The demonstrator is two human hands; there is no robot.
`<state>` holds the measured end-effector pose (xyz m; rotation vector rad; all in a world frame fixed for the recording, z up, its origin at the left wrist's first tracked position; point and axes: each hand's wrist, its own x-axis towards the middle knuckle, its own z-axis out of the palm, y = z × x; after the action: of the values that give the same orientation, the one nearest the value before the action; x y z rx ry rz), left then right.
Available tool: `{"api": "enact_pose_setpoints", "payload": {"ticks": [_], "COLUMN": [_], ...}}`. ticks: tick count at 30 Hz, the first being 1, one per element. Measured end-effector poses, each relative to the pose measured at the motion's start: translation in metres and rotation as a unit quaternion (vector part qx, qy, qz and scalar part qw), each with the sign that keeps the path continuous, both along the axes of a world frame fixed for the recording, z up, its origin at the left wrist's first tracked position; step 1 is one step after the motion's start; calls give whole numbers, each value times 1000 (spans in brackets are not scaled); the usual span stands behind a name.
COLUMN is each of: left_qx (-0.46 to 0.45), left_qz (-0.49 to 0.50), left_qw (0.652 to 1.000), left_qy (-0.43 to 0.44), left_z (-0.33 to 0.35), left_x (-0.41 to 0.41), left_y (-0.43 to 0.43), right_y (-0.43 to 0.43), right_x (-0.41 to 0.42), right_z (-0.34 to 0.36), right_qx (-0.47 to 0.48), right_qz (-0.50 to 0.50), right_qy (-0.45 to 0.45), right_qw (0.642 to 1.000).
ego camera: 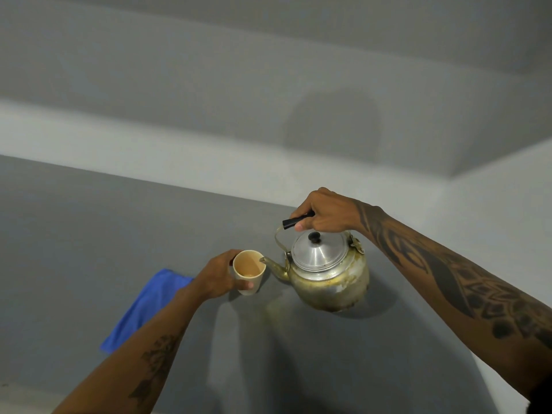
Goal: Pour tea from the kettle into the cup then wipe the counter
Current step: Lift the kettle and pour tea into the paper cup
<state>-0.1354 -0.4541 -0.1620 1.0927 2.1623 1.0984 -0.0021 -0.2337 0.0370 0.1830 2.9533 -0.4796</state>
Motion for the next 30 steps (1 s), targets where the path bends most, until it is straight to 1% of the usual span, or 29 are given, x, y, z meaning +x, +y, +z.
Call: {"api": "enact_pose_setpoints", "payload": {"ticks": [11, 30], "left_qx": [4, -6], "left_qz": [-18, -21], "left_qw": [1000, 999], "left_qy": [18, 31], "left_z": [0, -10], "left_x": [-4, -12], "left_y": [2, 6], "right_y": [-10, -18], "right_x": [-5, 0], "right_z": [14, 35], "right_qx": [36, 65], "right_qz": [0, 11], "right_qy": [-10, -25], "right_qw": [999, 998]}}
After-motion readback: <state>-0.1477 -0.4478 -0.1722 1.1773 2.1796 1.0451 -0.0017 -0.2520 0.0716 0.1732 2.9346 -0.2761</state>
